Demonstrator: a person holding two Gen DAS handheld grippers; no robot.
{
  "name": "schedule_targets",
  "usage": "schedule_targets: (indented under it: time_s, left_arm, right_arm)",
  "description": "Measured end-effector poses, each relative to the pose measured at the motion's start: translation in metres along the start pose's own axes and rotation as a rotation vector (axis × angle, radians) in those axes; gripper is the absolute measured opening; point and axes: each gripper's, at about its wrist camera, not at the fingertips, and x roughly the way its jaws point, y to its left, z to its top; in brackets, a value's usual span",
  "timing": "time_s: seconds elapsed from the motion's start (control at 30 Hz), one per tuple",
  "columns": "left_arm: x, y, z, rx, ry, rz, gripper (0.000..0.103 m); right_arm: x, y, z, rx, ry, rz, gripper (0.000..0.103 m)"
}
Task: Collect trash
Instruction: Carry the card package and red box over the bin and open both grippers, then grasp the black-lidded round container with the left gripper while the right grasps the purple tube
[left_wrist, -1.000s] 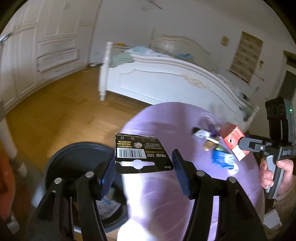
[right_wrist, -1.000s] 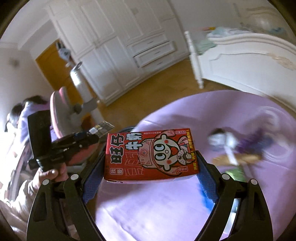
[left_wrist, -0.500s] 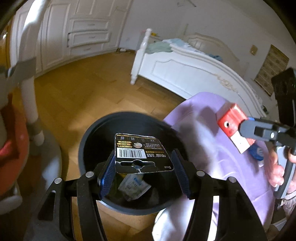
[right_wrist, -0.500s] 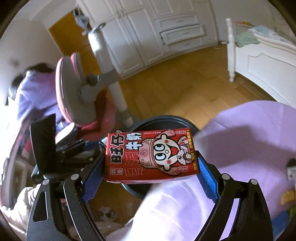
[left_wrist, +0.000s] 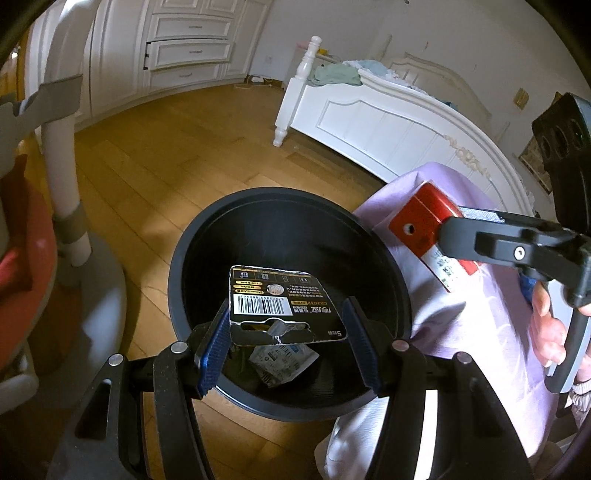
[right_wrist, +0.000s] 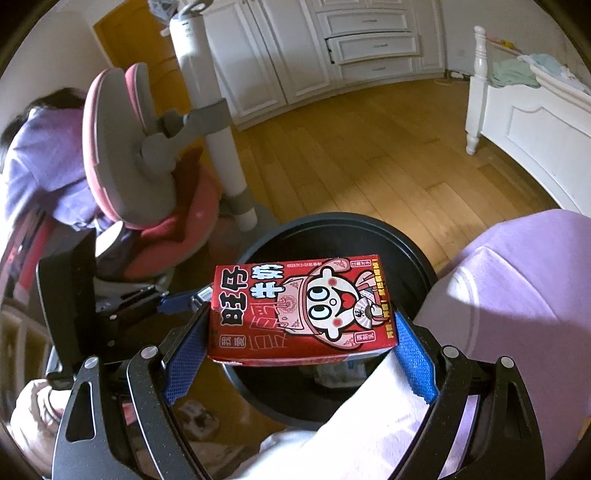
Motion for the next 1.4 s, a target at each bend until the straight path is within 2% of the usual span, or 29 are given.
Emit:
schedule_targets:
  time_s: [0.3,0.4,0.43,0.6,0.73,0.93,1.2,1.4]
  left_arm:
    - [0.002,-0.009,0.002,0.013,0.016,0.029,0.061]
    - [-0.001,-0.013,0.002,0.023,0.007,0.038,0.071]
    - [-0.003,-0.015,0.003,0.030,0.002,0.037,0.071]
    - [-0.008,-0.030,0.006,0.065,-0.009,0.024,0.071]
    - [-0.014,-0.052,0.014,0.098,-0.029,-0.005,0.072]
    - [-0.011,-0.117,0.030,0.198,-0.050,-0.104,0.072]
    - [0.028,-0.237,0.049,0.385,-0.011,-0.254,0.072]
    - [0.068,-0.302,0.056,0.515,0.026,-0.280,0.072]
  right_arm:
    - [0.001,-0.010,-0.001,0.029,-0.006,0.017,0.089]
    - [-0.003,-0.015,-0.002,0.043,-0.020,0.032,0.089]
    - [-0.005,-0.016,-0.002,0.048,-0.026,0.037,0.089]
    - [-0.022,-0.025,-0.006,0.080,-0.066,0.066,0.089]
    - [-0.054,-0.043,-0.017,0.127,-0.125,0.100,0.089]
    - [-0.116,-0.086,-0.046,0.209,-0.216,0.089,0.089]
    - [-0.199,-0.177,-0.101,0.328,-0.315,-0.069,0.089]
    - [-0.225,-0.245,-0.128,0.436,-0.329,-0.158,0.075]
